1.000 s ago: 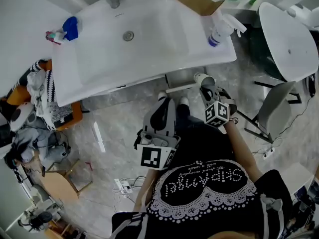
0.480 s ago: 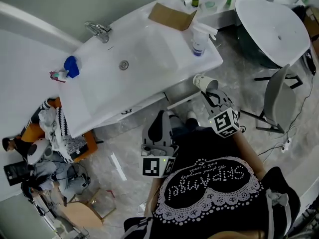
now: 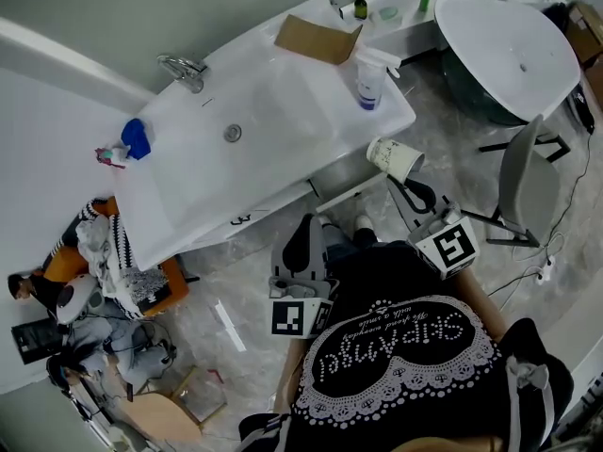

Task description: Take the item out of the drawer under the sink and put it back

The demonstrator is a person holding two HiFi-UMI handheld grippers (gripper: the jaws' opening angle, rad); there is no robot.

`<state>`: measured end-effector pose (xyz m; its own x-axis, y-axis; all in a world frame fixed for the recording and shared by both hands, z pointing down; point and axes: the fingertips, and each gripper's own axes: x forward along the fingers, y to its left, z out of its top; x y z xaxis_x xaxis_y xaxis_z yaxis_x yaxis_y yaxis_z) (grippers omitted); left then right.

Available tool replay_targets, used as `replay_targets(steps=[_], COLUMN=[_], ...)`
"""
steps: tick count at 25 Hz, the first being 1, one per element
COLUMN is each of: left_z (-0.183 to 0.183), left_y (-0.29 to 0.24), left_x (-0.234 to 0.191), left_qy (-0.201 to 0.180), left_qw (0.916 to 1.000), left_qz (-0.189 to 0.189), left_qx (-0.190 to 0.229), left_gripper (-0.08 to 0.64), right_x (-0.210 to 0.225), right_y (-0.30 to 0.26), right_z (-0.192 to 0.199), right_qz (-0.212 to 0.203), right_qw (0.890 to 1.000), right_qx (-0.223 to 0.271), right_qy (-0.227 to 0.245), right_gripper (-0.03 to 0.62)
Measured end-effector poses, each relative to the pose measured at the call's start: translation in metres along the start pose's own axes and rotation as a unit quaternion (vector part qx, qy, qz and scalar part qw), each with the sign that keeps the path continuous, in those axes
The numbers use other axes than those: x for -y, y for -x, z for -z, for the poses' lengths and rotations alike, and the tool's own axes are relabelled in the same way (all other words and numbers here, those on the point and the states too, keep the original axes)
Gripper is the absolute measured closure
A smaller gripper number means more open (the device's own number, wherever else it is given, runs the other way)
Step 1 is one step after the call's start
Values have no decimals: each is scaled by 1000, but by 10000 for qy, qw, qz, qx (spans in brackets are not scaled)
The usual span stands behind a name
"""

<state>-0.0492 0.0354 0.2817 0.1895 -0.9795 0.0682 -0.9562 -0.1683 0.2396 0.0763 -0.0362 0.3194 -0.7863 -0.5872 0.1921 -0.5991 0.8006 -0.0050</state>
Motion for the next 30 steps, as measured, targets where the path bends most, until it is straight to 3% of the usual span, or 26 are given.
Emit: replay_targets(steps=[8, 15, 30], left_z=[4, 11, 19], left_y=[-1, -17, -20], left_x=[22, 32, 29], left_qy=[-225, -151, -175], left_qw=[9993, 9973, 9988], left_qz=[308, 680, 331], left_qx=[33, -214, -331], left_gripper=[554, 554, 554], right_x=[8, 17, 16], right_y=[35, 35, 30], right_z=[-28, -24, -17], right_qz=[80, 53, -250], right_qw=[9929, 9884, 9874], right_qx=[804, 907, 831], right_qy=[-872, -1219, -1320], right_gripper=[568, 568, 568])
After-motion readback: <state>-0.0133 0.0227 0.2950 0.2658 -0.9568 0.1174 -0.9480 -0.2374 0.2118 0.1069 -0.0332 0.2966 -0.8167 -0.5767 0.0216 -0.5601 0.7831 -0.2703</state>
